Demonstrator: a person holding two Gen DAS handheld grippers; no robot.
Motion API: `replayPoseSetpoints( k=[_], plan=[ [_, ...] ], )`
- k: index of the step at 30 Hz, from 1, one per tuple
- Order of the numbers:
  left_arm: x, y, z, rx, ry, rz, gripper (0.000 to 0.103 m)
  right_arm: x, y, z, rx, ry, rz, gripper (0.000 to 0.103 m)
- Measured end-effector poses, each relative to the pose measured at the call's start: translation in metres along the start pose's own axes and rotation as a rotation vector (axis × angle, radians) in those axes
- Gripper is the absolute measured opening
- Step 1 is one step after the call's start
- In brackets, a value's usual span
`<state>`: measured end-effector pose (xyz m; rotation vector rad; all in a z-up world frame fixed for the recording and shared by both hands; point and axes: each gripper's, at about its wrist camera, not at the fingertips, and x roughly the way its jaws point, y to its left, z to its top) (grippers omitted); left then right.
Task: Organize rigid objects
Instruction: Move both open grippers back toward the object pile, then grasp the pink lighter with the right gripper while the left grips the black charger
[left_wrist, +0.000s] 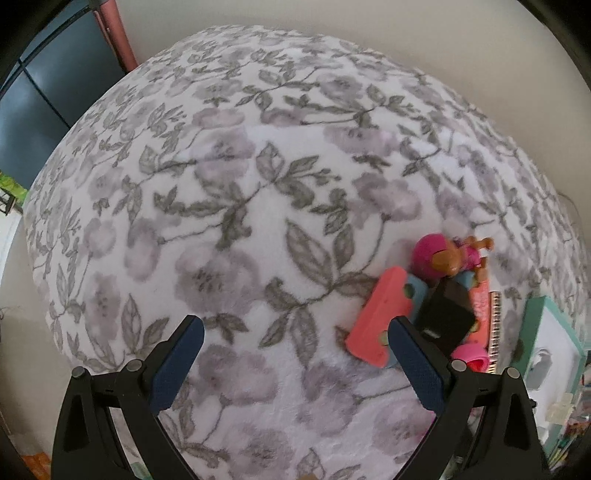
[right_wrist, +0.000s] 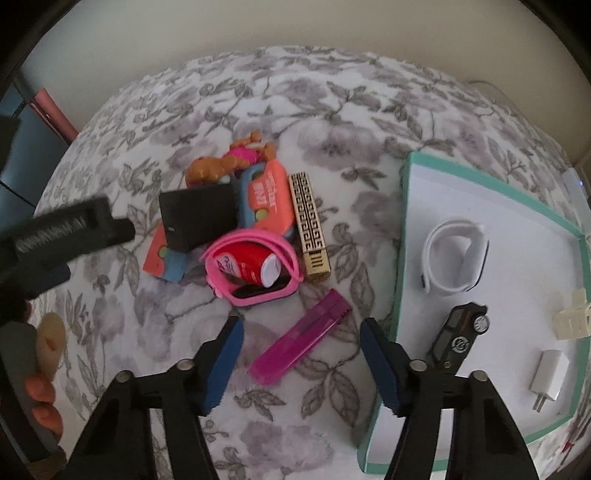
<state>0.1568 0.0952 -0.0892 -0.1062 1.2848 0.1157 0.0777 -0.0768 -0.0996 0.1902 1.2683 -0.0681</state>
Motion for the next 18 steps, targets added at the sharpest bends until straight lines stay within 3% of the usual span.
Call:
replayPoseSetpoints(
  k=[3, 5, 14, 18],
  plan=[
    [-0.002, -0.007, 0.000, 0.023, -0.008, -0.015, 0.100, 0.006, 0.000, -0.003, 0.005, 0.022, -0.008, 0.062],
    [-0.003, -0.011, 0.000, 0.036, -0.009, -0.030, 0.100, 0.009, -0.001, -0.003, 0.012, 0.035, -0.009, 0.053],
    [-0.012, -0.023, 0.001, 0.062, -0.024, -0.133, 0.100, 0.024, 0.004, -0.012, 0.015, 0.070, -0.003, 0.048],
    [-0.015, -0.028, 0.002, 0.072, -0.035, -0.159, 0.100, 0.026, 0.005, -0.012, 0.004, 0.063, -0.032, 0.035]
  ],
)
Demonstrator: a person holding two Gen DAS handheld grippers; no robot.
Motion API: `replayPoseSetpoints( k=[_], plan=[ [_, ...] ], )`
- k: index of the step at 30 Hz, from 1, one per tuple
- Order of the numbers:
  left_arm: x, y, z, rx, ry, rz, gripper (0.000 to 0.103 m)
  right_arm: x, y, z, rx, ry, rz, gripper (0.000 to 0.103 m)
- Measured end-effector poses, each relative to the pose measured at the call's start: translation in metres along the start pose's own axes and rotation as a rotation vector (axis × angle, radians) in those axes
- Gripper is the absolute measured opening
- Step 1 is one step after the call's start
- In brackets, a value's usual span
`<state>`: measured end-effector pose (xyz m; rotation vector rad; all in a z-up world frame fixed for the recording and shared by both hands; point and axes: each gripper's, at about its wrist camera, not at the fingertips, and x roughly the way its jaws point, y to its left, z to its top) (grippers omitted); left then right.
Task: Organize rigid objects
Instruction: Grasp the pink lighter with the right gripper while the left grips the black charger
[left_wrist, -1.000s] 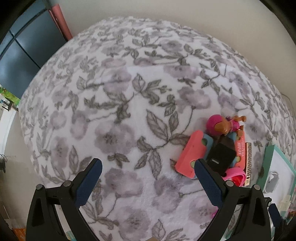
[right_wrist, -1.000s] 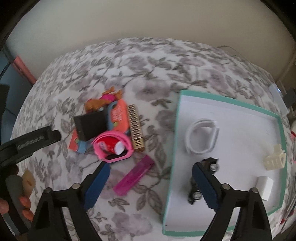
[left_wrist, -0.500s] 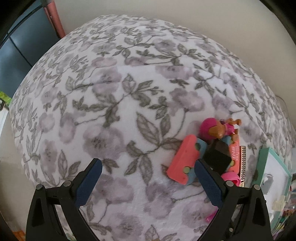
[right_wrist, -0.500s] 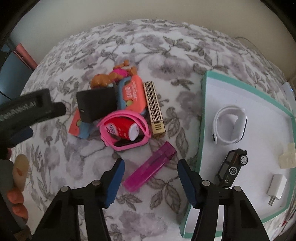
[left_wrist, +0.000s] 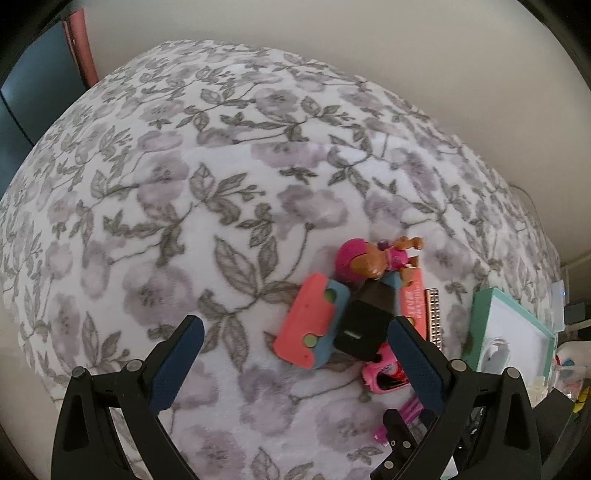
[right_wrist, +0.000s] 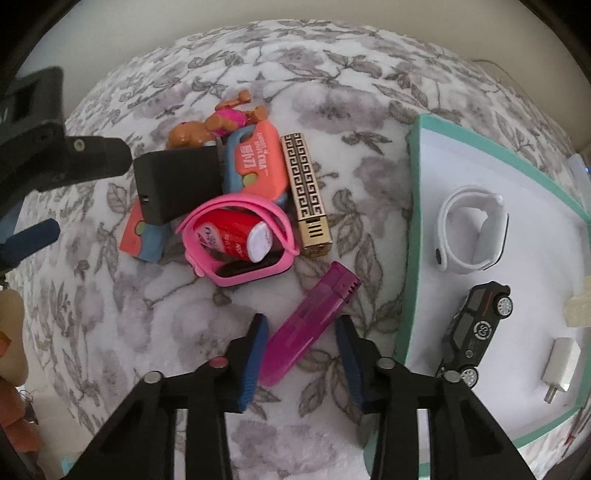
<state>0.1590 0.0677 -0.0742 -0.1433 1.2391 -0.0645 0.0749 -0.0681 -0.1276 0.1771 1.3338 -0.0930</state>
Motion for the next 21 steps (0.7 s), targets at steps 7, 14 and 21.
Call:
replayPoseSetpoints(
  k=[7, 14, 21],
  plan=[
    [0.011, -0.013, -0.002, 0.023, 0.004, -0.022, 0.100, 0.004, -0.012, 0.006, 0.015, -0.018, -0.014, 0.024],
    [0.020, -0.024, -0.003, 0.049, -0.004, -0.017, 0.079, 0.007, -0.022, 0.010, 0.023, -0.024, 0.000, 0.022],
    [0.025, -0.037, -0.005, 0.092, -0.020, -0.018, 0.050, 0.007, -0.023, 0.011, 0.029, -0.024, 0.015, 0.022]
  ],
)
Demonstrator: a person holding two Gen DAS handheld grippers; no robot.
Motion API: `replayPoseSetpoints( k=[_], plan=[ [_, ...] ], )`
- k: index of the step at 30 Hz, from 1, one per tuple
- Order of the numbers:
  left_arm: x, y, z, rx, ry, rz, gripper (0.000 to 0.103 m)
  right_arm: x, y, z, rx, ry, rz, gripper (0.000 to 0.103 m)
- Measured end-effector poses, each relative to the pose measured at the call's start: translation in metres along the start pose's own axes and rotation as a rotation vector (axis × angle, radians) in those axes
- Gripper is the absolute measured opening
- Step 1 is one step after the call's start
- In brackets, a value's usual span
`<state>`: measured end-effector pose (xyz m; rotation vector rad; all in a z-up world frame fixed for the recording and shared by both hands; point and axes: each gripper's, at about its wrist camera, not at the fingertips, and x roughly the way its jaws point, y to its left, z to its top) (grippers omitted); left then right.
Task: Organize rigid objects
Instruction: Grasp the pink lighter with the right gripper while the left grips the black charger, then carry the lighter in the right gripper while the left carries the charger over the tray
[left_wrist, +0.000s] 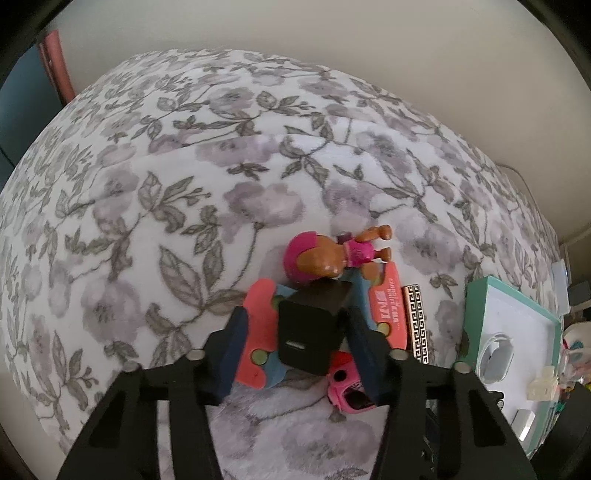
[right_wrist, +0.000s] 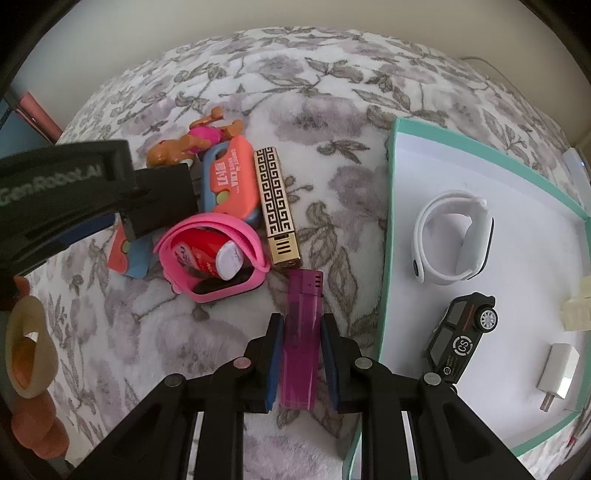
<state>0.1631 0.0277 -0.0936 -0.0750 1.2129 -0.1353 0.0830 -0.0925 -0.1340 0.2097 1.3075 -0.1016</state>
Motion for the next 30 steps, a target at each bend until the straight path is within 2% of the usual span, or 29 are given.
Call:
replayPoseSetpoints(
  k=[2, 16, 24, 30],
  plan=[
    [0.001, -0.004, 0.000, 0.012, -0.004, -0.008, 0.040, 0.002, 0.000, 0.001, -0.001, -0.002, 0.001, 0.022],
    [-0.010, -0.002, 0.000, 0.011, -0.037, 0.007, 0.038, -0.007, 0.003, -0.006, -0.001, -0.007, 0.016, 0.021],
    [-0.033, -0.002, 0.004, 0.000, -0.098, 0.005, 0.038, -0.027, -0.004, -0.003, 0.013, -0.044, 0.052, 0.021],
    [-0.063, -0.004, 0.008, -0.005, -0.176, -0.013, 0.038, -0.057, -0.016, 0.003, 0.048, -0.113, 0.070, 0.021]
  ],
)
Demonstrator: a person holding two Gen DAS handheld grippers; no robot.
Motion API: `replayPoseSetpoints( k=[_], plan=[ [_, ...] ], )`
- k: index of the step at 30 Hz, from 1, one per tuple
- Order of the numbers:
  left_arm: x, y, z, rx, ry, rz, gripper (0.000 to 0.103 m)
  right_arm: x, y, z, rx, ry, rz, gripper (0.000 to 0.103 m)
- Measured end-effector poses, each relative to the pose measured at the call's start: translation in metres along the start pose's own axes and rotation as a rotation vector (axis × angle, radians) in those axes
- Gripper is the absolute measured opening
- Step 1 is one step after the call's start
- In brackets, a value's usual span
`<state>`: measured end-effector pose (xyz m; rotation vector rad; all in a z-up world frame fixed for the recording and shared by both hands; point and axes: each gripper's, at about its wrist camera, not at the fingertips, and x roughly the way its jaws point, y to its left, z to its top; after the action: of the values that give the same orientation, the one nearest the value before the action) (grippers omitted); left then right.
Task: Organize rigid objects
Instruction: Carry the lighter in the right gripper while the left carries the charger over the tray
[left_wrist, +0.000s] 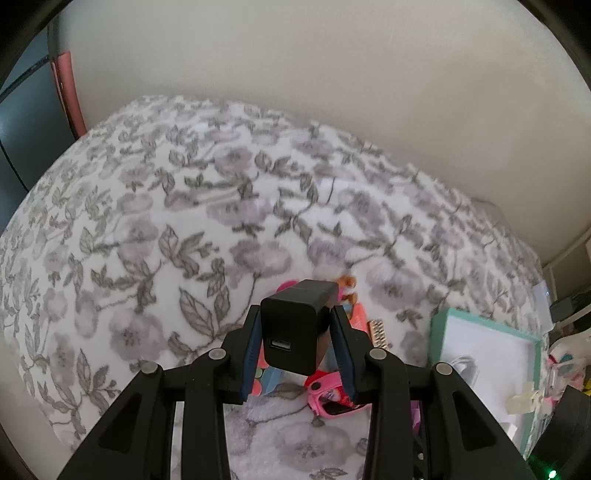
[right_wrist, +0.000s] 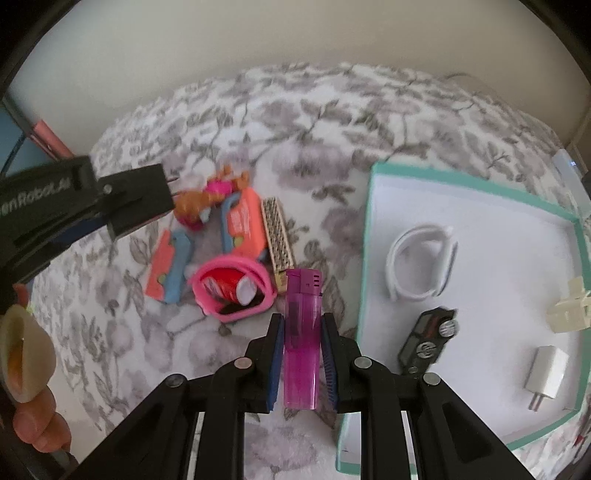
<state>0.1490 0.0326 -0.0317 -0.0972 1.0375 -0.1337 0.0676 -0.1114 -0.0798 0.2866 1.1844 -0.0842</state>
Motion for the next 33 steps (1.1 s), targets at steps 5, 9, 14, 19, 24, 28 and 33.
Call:
replayPoseSetpoints(
  k=[5, 9, 14, 19, 24, 28, 33],
  plan=[
    [-0.029, -0.012, 0.005, 0.011, -0.074, -0.036, 0.038, -0.028, -0.015, 0.008, 0.027, -0.068, -0.023, 0.021],
    [-0.047, -0.028, 0.004, 0.041, -0.117, -0.058, 0.038, -0.046, -0.034, 0.010, 0.066, -0.114, -0.053, 0.021],
    [-0.064, -0.058, -0.002, 0.098, -0.151, -0.099, 0.038, -0.069, -0.067, 0.012, 0.128, -0.158, -0.083, 0.021],
    [-0.074, -0.095, -0.012, 0.177, -0.170, -0.131, 0.038, -0.084, -0.104, 0.009, 0.188, -0.183, -0.138, 0.021],
    [-0.076, -0.132, -0.028, 0.256, -0.161, -0.147, 0.038, -0.095, -0.147, 0.002, 0.270, -0.195, -0.200, 0.021],
    [-0.072, -0.160, -0.042, 0.313, -0.130, -0.173, 0.038, -0.102, -0.181, -0.006, 0.335, -0.193, -0.282, 0.021],
    [-0.059, -0.188, -0.061, 0.362, -0.079, -0.174, 0.038, -0.101, -0.214, -0.018, 0.400, -0.157, -0.355, 0.021]
  ],
)
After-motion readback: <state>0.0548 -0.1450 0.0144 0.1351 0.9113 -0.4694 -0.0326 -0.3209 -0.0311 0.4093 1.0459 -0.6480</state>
